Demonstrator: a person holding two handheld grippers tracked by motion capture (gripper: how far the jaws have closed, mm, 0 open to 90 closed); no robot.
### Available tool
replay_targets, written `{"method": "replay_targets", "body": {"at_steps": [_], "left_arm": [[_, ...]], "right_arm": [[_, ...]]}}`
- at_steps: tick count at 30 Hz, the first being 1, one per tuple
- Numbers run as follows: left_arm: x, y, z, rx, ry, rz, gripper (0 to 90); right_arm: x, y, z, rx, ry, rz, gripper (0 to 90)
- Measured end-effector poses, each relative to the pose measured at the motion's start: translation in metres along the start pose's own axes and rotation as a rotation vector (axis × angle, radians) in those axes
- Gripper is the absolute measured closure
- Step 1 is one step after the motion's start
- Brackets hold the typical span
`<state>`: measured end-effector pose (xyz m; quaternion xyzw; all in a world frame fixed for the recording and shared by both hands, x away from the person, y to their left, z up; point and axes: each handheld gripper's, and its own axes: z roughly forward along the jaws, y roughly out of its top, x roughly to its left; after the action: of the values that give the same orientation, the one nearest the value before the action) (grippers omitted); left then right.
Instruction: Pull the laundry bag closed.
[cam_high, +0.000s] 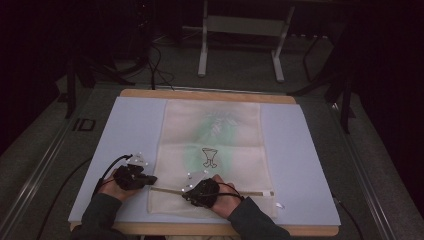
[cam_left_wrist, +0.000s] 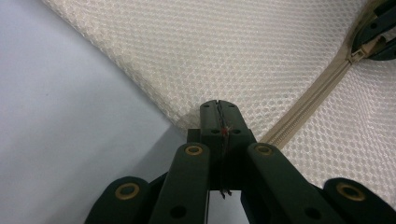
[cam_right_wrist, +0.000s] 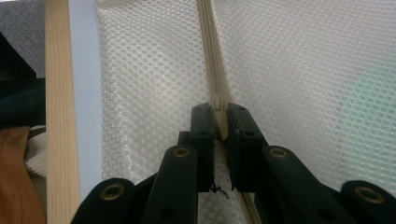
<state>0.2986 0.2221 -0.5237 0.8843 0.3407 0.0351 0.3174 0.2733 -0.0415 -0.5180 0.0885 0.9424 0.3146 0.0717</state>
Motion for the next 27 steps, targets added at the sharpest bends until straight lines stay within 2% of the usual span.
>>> {"method": "replay_targets", "body": {"at_steps": [27], "left_arm": [[0.0, 0.0, 0.0, 0.002, 0.002, 0.002, 90.0]], "right_arm": [[-0.005, -0.016, -0.012, 0.011, -0.01, 0.026, 82.2]]}}
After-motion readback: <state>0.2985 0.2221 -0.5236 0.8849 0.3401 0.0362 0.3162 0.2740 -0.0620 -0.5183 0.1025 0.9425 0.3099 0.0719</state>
